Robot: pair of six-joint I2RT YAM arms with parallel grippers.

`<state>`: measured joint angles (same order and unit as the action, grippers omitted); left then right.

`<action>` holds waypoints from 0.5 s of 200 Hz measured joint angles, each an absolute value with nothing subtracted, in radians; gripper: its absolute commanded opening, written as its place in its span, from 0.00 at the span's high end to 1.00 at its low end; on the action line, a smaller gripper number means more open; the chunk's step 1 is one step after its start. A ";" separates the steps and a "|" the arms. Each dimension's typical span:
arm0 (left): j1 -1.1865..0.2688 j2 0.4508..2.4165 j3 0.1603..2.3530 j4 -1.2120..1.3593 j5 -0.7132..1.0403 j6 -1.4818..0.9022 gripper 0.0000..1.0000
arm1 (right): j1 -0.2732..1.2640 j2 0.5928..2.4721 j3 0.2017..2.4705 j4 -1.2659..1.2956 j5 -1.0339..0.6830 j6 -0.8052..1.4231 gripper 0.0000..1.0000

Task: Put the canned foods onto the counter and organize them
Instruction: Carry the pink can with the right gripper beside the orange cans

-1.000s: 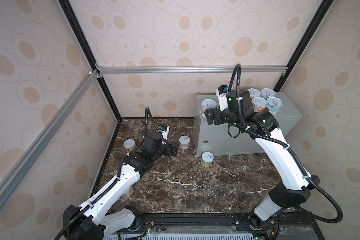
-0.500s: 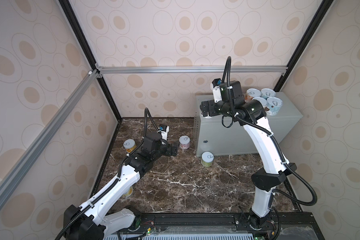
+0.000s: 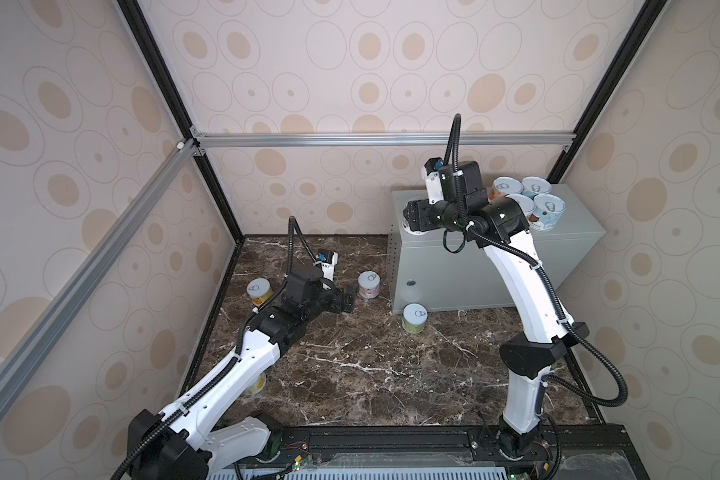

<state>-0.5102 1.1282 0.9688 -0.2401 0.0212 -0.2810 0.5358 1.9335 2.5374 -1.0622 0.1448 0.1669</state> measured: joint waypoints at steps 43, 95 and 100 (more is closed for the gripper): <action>-0.510 1.128 0.968 -0.240 0.022 -0.281 0.01 | 0.494 1.934 2.537 -1.061 0.128 0.166 0.33; -0.510 1.129 0.965 -0.239 0.028 -0.281 0.01 | 0.384 1.940 2.537 -1.047 0.116 0.166 0.34; -0.510 1.129 0.965 -0.239 0.029 -0.281 0.01 | 0.374 1.942 2.538 -1.045 0.115 0.164 0.34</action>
<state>-0.5102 1.1286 0.9649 -0.2394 0.0292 -0.2810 0.3744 1.9415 2.5378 -1.0447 0.1154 0.1642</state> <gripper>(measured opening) 0.991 0.757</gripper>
